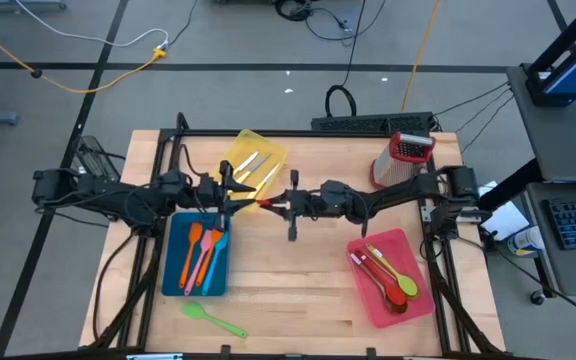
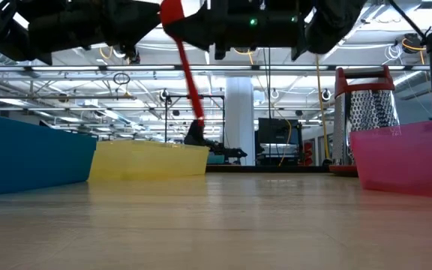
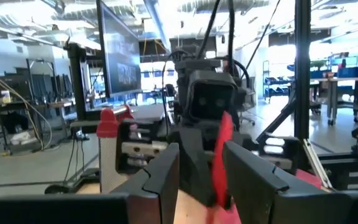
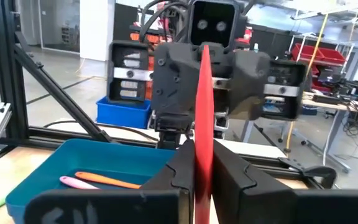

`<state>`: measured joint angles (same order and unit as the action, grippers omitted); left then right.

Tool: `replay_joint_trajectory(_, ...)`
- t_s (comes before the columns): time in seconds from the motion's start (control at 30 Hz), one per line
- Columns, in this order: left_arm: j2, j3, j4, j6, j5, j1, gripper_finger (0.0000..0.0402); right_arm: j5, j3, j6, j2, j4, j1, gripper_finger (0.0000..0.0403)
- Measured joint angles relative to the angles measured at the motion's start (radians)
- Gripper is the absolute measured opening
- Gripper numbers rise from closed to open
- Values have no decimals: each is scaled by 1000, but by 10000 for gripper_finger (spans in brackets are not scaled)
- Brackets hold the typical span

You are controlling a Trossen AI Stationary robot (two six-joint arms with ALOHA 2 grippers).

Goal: Pick & Place Kitchen Items
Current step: Put the red spatula into the blue bin

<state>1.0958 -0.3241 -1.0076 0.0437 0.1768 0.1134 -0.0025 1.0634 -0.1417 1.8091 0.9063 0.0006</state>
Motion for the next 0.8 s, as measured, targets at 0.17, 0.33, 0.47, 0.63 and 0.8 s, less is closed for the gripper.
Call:
replay_joint_trajectory(0.17,20,0,-1,-9,0,-3,131,-1,1,10,66,100,0,22)
replay_joint_trajectory(0.33,24,0,21,-13,0,-3,131,1,4,17,73,119,-12,21)
replay_joint_trajectory(0.47,23,0,25,-21,7,-3,131,0,-2,-19,51,108,-10,21)
replay_joint_trajectory(0.63,23,1,9,-10,2,-3,131,-2,-1,-26,46,117,-13,21)
replay_joint_trajectory(0.8,23,0,9,-5,-1,-3,131,-2,19,-22,47,76,-20,21)
